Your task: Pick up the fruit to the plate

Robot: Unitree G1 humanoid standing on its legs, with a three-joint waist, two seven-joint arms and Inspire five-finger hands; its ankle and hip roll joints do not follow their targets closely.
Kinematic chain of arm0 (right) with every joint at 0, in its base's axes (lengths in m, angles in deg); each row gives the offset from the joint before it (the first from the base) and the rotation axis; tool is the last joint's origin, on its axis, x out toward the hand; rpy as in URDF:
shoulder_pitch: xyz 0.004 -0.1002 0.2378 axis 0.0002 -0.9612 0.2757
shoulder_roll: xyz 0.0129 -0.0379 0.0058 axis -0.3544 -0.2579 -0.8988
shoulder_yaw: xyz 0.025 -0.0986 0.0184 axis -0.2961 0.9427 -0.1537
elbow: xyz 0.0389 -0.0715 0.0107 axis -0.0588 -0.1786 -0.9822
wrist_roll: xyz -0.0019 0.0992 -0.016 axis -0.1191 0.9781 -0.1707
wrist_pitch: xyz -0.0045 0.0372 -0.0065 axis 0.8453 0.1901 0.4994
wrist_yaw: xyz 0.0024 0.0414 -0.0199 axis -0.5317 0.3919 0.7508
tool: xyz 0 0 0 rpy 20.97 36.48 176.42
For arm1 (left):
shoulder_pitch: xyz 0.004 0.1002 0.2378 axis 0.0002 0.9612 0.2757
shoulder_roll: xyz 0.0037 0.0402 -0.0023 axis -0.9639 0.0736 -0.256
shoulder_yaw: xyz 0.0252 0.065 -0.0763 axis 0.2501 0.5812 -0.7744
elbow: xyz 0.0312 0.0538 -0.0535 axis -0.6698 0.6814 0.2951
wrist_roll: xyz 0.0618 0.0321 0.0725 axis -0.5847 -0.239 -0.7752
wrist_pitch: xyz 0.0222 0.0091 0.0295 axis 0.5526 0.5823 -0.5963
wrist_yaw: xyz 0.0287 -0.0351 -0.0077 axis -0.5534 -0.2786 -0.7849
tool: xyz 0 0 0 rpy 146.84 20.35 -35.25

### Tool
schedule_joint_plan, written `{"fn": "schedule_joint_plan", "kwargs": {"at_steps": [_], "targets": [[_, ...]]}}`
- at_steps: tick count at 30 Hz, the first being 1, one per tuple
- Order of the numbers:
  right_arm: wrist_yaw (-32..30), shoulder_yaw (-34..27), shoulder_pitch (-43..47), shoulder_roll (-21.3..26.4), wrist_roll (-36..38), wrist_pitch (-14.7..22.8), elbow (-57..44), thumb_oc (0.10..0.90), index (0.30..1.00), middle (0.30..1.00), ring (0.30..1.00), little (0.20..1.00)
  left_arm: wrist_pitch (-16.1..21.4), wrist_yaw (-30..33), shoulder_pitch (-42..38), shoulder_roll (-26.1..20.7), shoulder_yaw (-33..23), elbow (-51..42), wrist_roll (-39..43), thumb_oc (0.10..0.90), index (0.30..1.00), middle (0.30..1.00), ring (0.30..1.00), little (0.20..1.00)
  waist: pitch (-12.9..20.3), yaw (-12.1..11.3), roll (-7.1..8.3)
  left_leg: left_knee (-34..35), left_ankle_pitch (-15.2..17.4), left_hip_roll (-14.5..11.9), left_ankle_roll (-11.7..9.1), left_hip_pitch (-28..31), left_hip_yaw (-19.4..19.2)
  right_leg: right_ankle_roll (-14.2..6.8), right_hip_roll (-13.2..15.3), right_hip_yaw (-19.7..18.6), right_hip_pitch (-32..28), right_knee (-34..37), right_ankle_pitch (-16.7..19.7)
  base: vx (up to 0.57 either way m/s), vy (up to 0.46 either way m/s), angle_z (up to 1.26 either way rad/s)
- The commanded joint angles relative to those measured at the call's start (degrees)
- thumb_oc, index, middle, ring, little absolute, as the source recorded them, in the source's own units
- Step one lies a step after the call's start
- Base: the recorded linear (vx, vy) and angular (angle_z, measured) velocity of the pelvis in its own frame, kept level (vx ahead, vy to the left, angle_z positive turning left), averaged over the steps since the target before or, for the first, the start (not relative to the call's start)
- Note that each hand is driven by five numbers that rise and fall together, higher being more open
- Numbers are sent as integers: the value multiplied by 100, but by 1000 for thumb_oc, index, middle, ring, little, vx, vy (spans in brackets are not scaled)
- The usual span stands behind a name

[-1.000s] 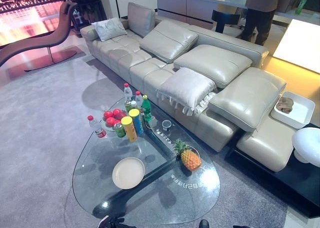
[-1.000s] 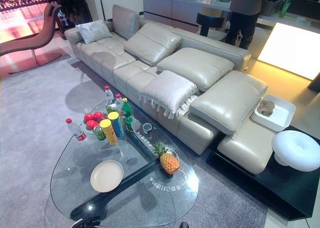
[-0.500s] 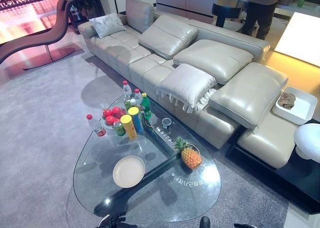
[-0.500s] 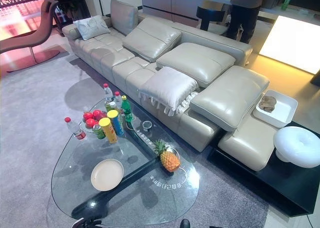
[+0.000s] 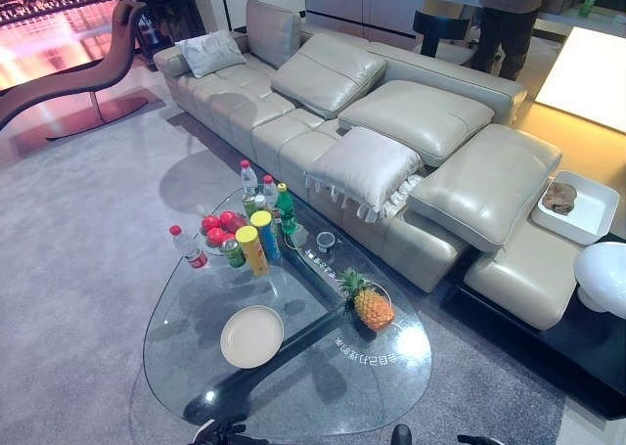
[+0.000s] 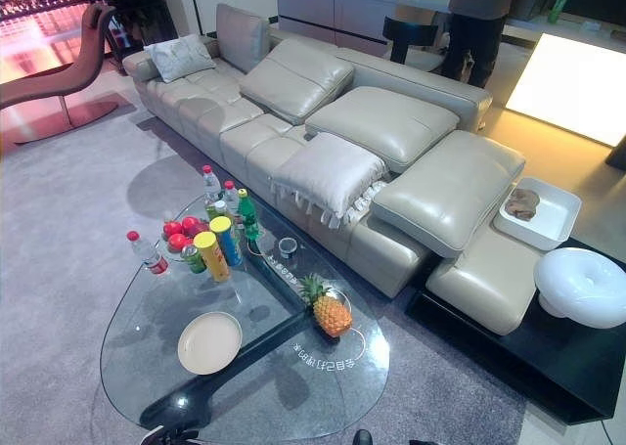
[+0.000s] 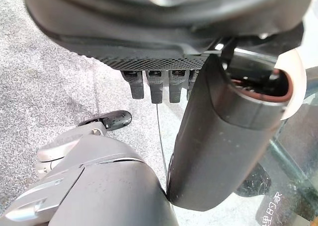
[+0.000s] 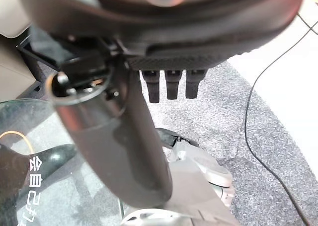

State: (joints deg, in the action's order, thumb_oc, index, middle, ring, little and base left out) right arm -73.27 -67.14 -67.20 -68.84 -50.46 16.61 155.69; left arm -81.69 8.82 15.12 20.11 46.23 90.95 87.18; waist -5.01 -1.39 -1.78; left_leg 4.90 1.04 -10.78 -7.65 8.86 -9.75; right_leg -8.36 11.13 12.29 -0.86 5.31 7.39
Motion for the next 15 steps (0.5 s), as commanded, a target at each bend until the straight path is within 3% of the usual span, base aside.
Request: {"fn": "schedule_joint_plan", "kwargs": {"at_steps": [1, 10, 15], "targets": [[71, 29, 375, 75, -50, 52, 337, 800, 900, 900, 900, 900, 93, -29, -408, -257, -62, 289, -18, 800, 900, 900, 900, 900, -144, -3, 115, 10, -537, -551, -303, -389, -28, -424, 772, 288, -632, -45, -321, 0, 0, 0], [-62, 51, 437, 138, 39, 19, 280, 800, 900, 900, 900, 900, 18, 40, -424, -239, 12, 180, 212, 800, 900, 900, 900, 900, -442, -22, 64, 10, -636, -533, -306, -787, -6, -433, 815, 252, -224, -31, -195, -7, 4, 0], [-184, 31, 620, 255, 181, 27, 279, 800, 900, 900, 900, 900, 35, 81, -597, -293, 41, 98, 537, 800, 900, 900, 900, 900, -817, 7, 7, 10, -681, -394, -239, -1356, 118, -433, 847, 100, 368, -31, -73, -67, 34, -4]]}}
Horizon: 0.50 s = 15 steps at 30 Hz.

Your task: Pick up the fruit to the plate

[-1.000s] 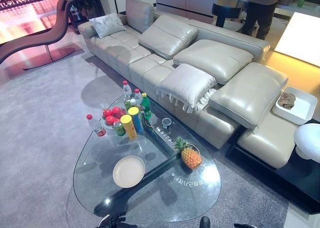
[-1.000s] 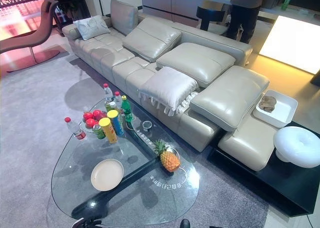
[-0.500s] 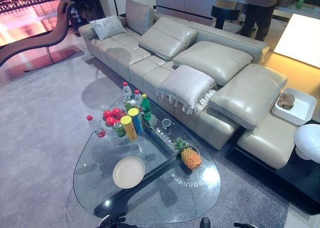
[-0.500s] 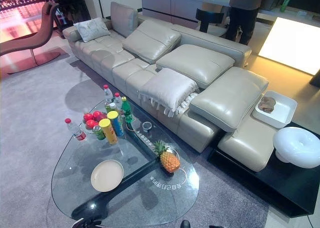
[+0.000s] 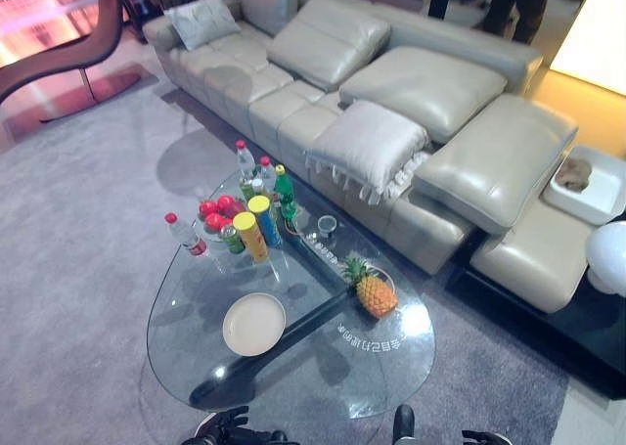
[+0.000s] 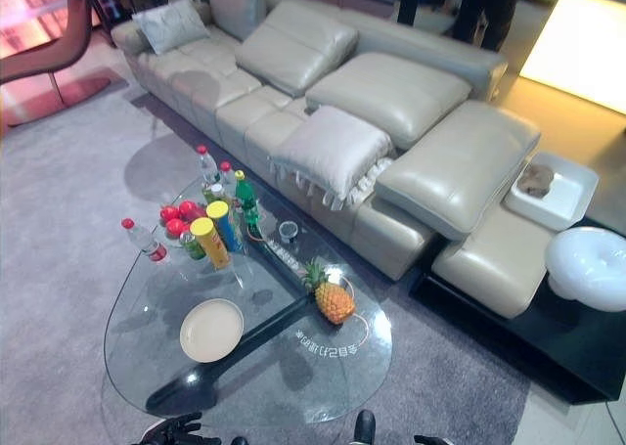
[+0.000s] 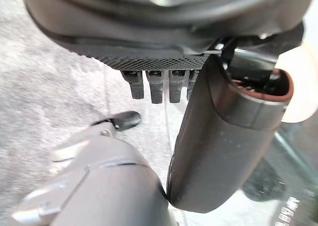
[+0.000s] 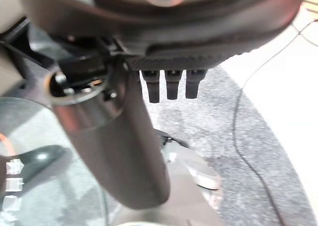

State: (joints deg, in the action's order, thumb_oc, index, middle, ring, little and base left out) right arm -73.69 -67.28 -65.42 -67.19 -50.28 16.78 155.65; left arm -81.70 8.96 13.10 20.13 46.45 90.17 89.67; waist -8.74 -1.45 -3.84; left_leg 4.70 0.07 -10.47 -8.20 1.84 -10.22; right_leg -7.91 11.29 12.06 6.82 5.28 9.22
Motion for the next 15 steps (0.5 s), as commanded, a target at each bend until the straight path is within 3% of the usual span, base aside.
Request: {"fn": "schedule_joint_plan", "kwargs": {"at_steps": [1, 10, 15], "targets": [[-151, 38, 491, 118, 209, 20, 269, 800, 900, 900, 900, 900, 54, 48, -446, -313, 28, 165, 360, 800, 900, 900, 900, 900, -520, 18, 199, 30, -583, -399, -171, -756, 199, -476, 834, 90, -284, -28, -236, -129, 37, -4], [-354, 122, 1056, 456, 447, 268, -74, 800, 900, 900, 900, 900, -194, -790, -1103, -483, 223, -159, 1439, 800, 900, 900, 900, 900, -1368, 94, 141, 30, -626, -250, -87, -1558, 296, -485, 841, -231, 766, -129, -27, -104, 37, -8], [-863, 157, 1432, 630, 722, 861, -469, 800, 900, 900, 900, 900, -71, -723, -1685, -654, 237, -426, 2538, 800, 900, 900, 900, 900, -1886, 192, 155, -234, -727, -220, -85, -2150, 337, -460, 843, -435, 1579, -667, -103, -149, 0, -5]]}}
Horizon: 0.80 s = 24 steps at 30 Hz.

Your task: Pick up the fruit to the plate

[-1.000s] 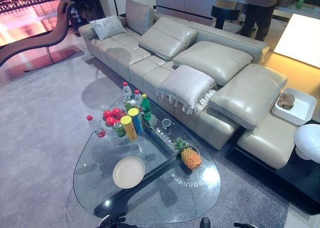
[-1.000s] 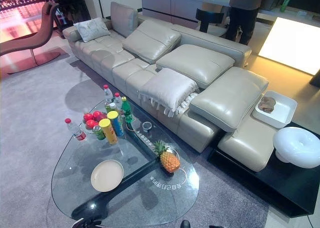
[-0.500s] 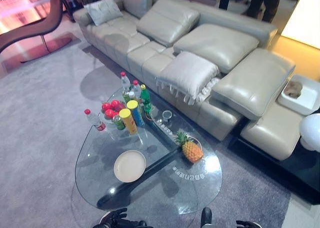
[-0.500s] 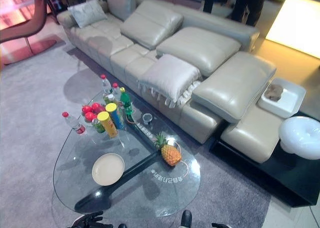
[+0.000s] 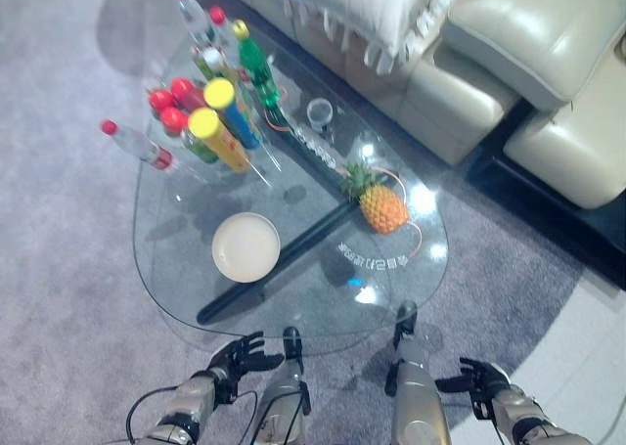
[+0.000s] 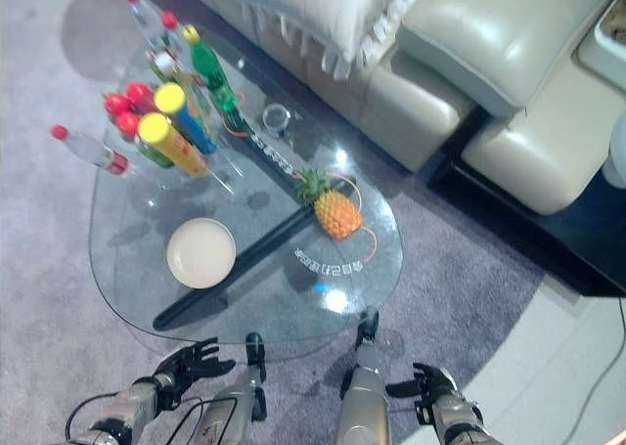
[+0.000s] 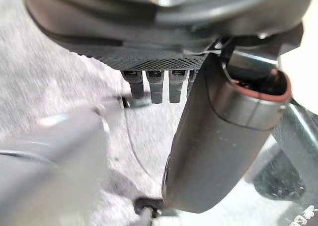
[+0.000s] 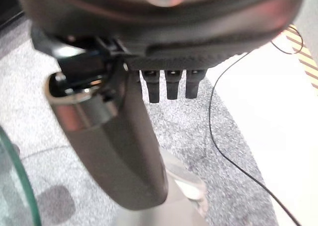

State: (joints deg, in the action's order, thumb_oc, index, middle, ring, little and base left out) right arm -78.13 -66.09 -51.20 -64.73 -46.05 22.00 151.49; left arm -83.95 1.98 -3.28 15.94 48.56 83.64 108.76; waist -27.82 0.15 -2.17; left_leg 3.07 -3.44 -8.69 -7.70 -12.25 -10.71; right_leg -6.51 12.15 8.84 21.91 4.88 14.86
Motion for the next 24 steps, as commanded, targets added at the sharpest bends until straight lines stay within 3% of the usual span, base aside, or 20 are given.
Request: {"fn": "schedule_joint_plan", "kwargs": {"at_steps": [1, 7, 16, 24], "targets": [[-489, 35, 68, 392, 350, 399, -111, 800, 900, 900, 900, 900, 147, 34, -127, -253, -6, 181, 692, 800, 900, 900, 900, 900, -28, 43, -3, -185, -354, -392, -136, -865, 389, -603, 772, -133, 179, -707, -680, -187, -28, -1], [-815, 40, 360, 398, 601, 750, -404, 800, 900, 900, 900, 900, 326, 506, -523, -378, -133, 58, 1068, 800, 900, 900, 900, 900, -197, 116, 105, -878, -214, -341, -95, -1647, 599, -578, 704, -355, 922, -1284, -791, -88, -45, 3], [-1035, 53, 623, 377, 885, 836, -666, 800, 900, 900, 900, 900, 595, 1628, -764, -498, -277, -93, 920, 800, 900, 900, 900, 900, -197, 87, 235, -1856, 29, -304, -51, -2651, 964, -498, 518, -519, 1865, -2145, -1008, -38, -80, 11], [-1051, 88, 839, 471, 951, 938, -656, 800, 900, 900, 900, 900, 669, 2207, -760, -538, -356, -102, 755, 800, 900, 900, 900, 900, -197, 13, 202, -2417, 211, -285, -14, -3137, 1150, -452, 484, -563, 2352, -2708, -1177, -4, -31, 1]]}}
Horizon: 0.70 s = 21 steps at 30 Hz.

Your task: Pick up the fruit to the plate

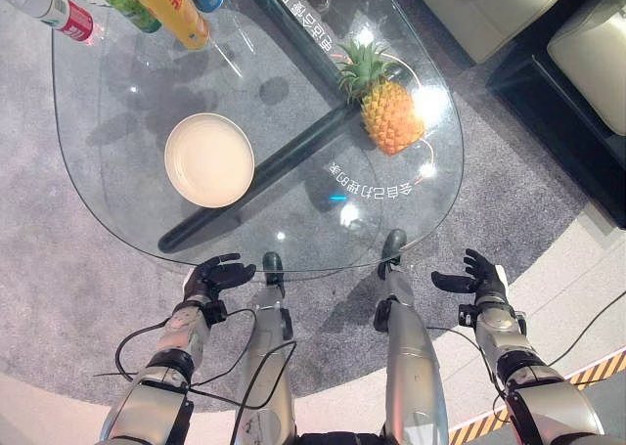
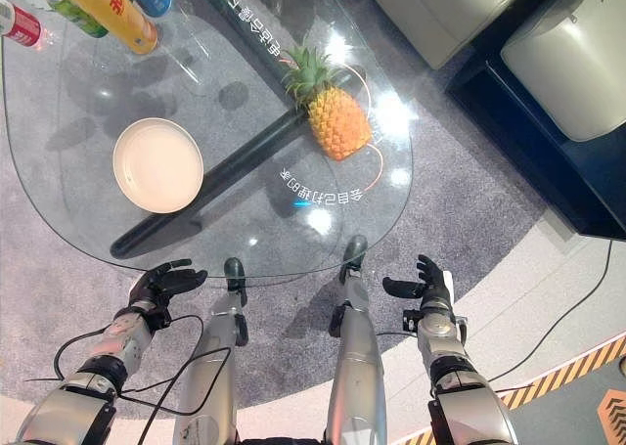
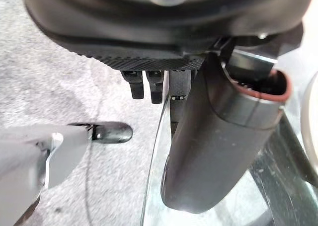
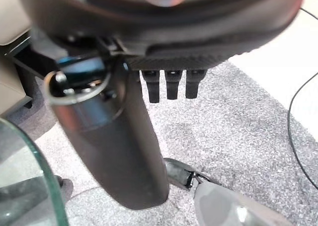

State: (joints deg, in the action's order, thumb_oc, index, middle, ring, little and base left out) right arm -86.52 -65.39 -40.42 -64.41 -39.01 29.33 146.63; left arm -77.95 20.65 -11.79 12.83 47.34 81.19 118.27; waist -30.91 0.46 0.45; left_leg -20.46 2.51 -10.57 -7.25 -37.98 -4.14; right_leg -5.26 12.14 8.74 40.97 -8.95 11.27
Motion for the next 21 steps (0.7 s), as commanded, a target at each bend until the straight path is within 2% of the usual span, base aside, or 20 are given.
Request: {"fn": "schedule_joint_plan", "kwargs": {"at_steps": [1, 10, 21], "targets": [[-208, 28, -212, 456, 257, 221, -175, 800, 900, 900, 900, 900, 91, 340, 95, -230, -229, 145, -215, 800, 900, 900, 900, 900, 111, -23, -66, -113, -368, -105, -55, -607, 504, -567, 491, -555, 493, -1381, -835, 3, -28, -4], [-295, 47, -63, 555, 239, 191, -234, 800, 900, 900, 900, 900, 105, 206, 87, -215, -115, -18, -107, 800, 900, 900, 900, 900, 111, -44, -129, -288, -347, -101, -36, -879, 568, -517, 513, -551, 784, -1628, -891, 5, -15, -2], [-474, -9, -21, 691, 317, 306, -249, 800, 900, 900, 900, 900, 156, 69, 160, -240, -16, -84, -165, 800, 900, 900, 900, 900, 111, -71, -162, -175, -407, -137, -53, -914, 583, -498, 536, -455, 863, -1646, -889, 3, -18, 0]]}}
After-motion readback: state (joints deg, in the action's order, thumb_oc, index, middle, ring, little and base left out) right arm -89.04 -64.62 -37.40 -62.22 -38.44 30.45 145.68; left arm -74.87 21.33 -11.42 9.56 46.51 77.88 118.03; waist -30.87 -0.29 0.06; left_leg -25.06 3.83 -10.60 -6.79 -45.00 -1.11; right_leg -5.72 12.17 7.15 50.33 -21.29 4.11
